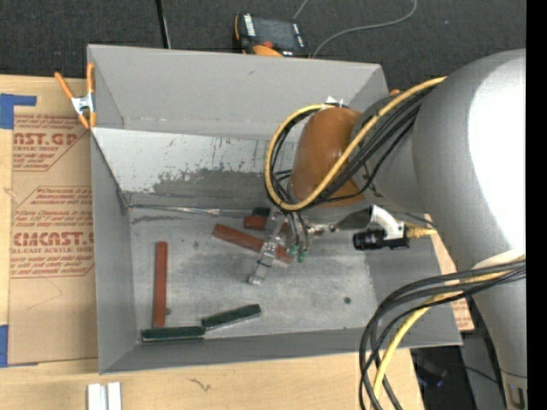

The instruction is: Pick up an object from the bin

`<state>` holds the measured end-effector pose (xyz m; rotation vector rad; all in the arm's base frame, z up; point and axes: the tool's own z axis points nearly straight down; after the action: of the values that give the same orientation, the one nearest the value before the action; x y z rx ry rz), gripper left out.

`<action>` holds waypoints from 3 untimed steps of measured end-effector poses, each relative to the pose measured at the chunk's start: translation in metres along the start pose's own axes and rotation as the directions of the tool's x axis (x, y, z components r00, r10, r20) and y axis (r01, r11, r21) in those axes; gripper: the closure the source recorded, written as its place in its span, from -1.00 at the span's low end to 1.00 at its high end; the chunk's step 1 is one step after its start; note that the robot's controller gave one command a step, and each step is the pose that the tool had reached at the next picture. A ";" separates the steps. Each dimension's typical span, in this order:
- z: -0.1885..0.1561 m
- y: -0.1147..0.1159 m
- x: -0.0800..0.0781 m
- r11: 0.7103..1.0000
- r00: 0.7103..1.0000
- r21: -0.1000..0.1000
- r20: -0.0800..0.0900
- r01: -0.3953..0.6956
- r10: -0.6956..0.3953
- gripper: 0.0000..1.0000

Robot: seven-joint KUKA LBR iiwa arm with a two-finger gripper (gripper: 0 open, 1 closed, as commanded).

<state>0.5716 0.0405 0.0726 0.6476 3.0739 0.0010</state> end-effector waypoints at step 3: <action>-0.062 -0.063 0.013 0.982 0.982 0.002 0.003 0.188 -0.188 -1.00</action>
Offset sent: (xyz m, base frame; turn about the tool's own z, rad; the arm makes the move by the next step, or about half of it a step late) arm 0.0000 0.0000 0.0000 0.0000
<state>0.5341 -0.0114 0.1344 0.3545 3.1182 -0.0031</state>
